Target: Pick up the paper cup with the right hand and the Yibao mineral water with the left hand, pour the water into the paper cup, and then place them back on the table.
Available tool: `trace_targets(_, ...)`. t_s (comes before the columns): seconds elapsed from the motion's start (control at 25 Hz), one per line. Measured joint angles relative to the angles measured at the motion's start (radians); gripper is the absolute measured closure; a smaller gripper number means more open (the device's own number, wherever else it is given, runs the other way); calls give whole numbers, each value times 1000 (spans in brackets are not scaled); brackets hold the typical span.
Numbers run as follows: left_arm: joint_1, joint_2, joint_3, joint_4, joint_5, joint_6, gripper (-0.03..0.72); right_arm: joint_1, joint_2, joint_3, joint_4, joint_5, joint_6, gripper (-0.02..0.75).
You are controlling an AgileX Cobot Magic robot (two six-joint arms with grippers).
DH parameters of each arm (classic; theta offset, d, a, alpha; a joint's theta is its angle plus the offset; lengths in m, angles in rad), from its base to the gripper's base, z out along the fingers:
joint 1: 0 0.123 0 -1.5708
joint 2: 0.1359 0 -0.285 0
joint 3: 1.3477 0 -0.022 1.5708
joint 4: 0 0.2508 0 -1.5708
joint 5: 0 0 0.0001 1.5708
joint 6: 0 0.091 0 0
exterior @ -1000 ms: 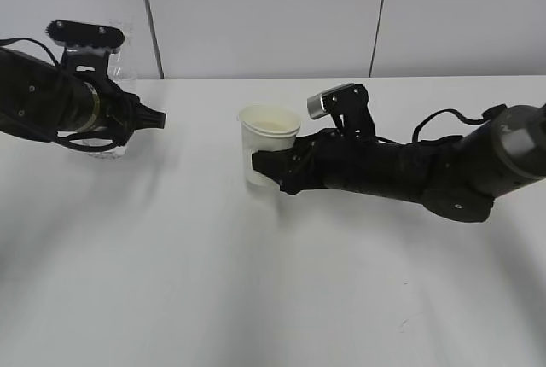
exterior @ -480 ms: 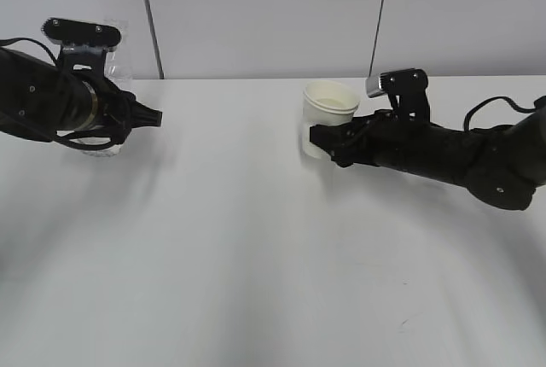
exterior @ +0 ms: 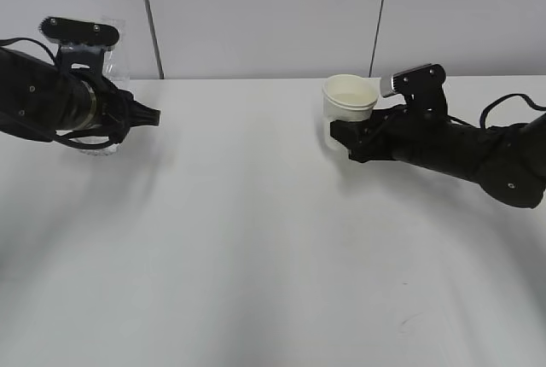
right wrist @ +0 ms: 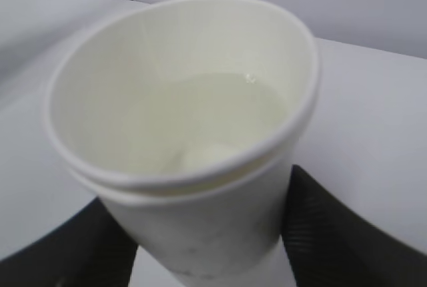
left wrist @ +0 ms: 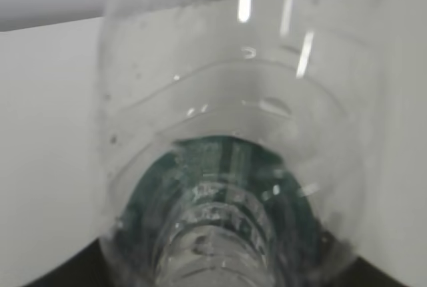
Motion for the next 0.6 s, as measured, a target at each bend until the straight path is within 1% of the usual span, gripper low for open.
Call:
trace_targets(0.28, 0, 0, 0, 0, 0, 0, 376, 0, 0, 0, 91, 6, -58, 251)
trace_targets(0.6, 0, 0, 0, 0, 1, 0, 376, 0, 41, 0, 189, 8, -78, 251)
